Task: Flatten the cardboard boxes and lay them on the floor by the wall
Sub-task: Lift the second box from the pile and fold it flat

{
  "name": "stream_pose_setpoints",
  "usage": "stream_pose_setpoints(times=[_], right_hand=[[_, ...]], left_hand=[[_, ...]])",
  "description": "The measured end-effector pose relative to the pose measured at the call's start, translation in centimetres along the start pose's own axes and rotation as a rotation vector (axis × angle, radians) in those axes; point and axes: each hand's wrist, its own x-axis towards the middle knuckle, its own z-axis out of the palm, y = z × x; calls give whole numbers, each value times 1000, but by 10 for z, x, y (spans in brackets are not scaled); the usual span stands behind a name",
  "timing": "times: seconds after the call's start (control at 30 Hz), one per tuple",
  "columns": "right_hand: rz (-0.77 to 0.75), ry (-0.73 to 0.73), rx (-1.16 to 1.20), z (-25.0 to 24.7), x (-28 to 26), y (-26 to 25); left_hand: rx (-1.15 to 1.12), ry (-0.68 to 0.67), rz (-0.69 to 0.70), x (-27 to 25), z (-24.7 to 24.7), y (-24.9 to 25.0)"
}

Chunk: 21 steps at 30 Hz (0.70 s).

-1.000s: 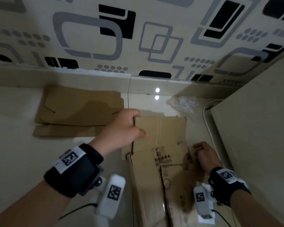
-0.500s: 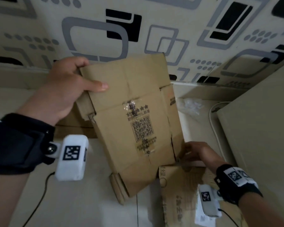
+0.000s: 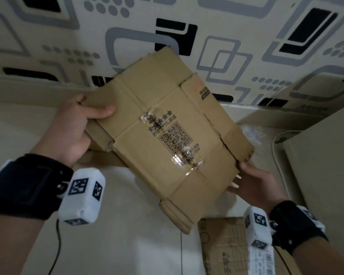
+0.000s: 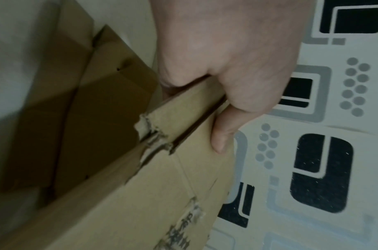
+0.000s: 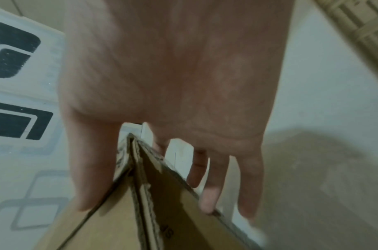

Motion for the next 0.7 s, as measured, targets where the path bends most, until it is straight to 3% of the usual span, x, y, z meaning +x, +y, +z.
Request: stream_pose_setpoints(times=[0.27, 0.57, 0.7], right_hand=[[-110, 17, -38, 28, 7, 6], [-151, 113, -117, 55, 27, 7], [-147, 170, -186, 77, 42, 8]], left_hand=[[-55, 50, -106, -12, -39, -35], [60, -83, -170, -18, -90, -57], [50, -6, -163, -17, -108, -72]])
